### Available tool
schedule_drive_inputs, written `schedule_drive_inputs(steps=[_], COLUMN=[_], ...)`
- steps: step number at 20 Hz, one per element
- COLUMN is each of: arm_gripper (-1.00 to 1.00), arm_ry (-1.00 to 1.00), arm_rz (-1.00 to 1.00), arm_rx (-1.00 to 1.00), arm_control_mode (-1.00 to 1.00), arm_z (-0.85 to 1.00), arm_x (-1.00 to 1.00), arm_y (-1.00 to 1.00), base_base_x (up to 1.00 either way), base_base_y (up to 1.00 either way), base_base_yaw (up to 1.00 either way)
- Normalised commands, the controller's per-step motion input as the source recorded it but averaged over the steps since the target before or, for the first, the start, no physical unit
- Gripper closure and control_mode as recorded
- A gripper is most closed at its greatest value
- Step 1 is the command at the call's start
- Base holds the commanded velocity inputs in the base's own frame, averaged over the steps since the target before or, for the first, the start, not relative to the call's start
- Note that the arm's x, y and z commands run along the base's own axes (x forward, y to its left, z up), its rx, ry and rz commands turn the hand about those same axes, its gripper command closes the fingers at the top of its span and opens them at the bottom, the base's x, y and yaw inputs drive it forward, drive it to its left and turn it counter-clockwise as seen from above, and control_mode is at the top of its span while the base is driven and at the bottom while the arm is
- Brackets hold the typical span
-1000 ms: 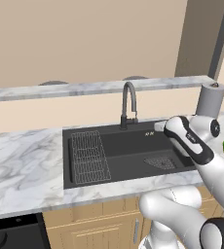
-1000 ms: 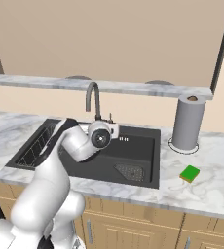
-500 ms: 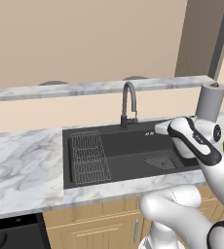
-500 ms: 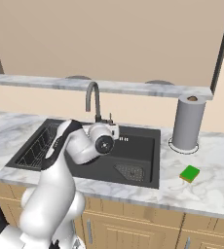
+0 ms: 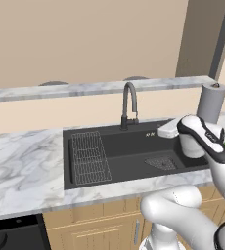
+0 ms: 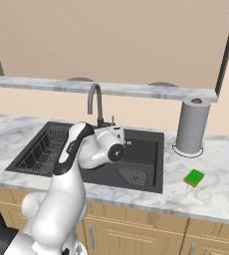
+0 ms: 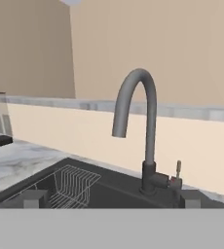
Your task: Soak the sponge with water for a few seconds and then drop it inside the sink.
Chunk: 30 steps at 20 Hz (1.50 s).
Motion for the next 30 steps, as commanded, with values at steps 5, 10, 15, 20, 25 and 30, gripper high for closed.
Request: schedule_drive_inputs(steps=[5,10,15,20,25,30], arm_gripper=[-1.0,-1.0,-1.0,-1.0,-1.0,-1.0], arm_ry=[-0.01,0.0,0.0,0.0,0.0,0.0], arm_rz=[0.1,0.03,0.0,0.0,0.0,0.0], arm_rx=[0.0,0.0,0.0,0.0,0.0,0.0], arm_control_mode=[-1.0,-1.0,-1.0,-1.0,-1.0,-1.0], arm_z=[0.05,0.08,0.03,0.0,0.0,0.0], arm_x=[0.0,0.0,0.0,0.05,0.38,0.3], arm_y=[0.0,0.0,0.0,0.0,0.0,0.0], base_base_x=[0.0,0.0,0.0,0.0,0.0,0.0], base_base_y=[0.0,0.0,0.0,0.0,0.0,0.0], base_base_yaw=[0.0,0.0,0.0,0.0,0.0,0.0])
